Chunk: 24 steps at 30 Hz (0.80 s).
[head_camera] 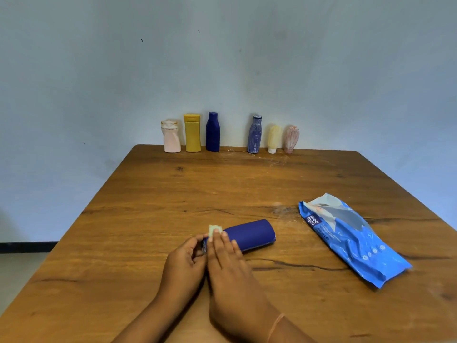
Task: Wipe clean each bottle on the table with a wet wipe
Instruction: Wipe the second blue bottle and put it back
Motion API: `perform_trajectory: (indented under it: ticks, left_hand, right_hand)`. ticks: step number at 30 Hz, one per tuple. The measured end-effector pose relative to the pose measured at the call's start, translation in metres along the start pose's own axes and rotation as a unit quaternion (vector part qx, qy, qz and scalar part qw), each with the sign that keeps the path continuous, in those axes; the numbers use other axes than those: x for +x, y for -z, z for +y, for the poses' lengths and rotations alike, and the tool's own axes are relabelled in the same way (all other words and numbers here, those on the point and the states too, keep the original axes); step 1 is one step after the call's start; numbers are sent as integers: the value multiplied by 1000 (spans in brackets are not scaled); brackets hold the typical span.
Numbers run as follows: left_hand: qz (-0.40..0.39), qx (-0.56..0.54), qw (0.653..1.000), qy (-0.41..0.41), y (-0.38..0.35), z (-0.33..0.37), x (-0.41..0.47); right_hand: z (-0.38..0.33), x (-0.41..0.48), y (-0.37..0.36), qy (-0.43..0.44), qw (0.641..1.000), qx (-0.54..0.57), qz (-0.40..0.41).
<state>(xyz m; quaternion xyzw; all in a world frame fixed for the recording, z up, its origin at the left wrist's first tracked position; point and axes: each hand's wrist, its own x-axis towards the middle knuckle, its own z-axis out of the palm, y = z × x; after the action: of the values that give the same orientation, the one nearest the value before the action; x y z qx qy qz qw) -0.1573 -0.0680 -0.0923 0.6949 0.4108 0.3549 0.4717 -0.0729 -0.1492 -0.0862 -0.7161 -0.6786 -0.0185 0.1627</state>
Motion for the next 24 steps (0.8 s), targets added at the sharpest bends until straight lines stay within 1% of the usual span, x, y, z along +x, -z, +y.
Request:
perform_trajectory:
  ticks: [2, 3, 6, 10, 14, 15, 16, 17, 18, 21, 22, 24]
  left_hand:
    - [6, 15, 1000, -9, 1, 2, -1]
    - [7, 16, 1000, -10, 1, 2, -1]
    - [0, 1, 1000, 2, -1, 1, -1]
    - [-4, 1, 1000, -5, -2, 3, -3]
    - [-4, 3, 1000, -10, -3, 5, -3]
    - [-6, 5, 1000, -12, -3, 7, -4]
    - [-10, 8, 1000, -12, -2, 6, -4]
    - [-11, 10, 1000, -12, -2, 5, -4]
    - [-8, 14, 1000, -12, -1, 3, -3]
    - [6, 45, 999, -26, 0, -2, -1]
    - [7, 46, 999, -27, 0, -2, -1]
    - [0, 27, 999, -17, 0, 0, -2]
  right_hand:
    - [1, 9, 8, 18, 998, 6, -59]
    - [7, 13, 12, 17, 997, -1, -71]
    - [37, 22, 24, -33, 996, -18, -87]
    - [70, 19, 37, -111, 990, 0, -84]
    - [59, 9, 31, -131, 989, 29, -53]
    - [50, 6, 25, -128, 990, 34, -38]
    - [42, 5, 19, -108, 994, 28, -3]
    - [33, 4, 12, -87, 996, 15, 16]
    - [25, 5, 7, -67, 998, 18, 8]
    - [14, 14, 0, 29, 999, 34, -23]
    - [14, 17, 5, 39, 998, 40, -34]
    - [26, 24, 18, 25, 998, 42, -48]
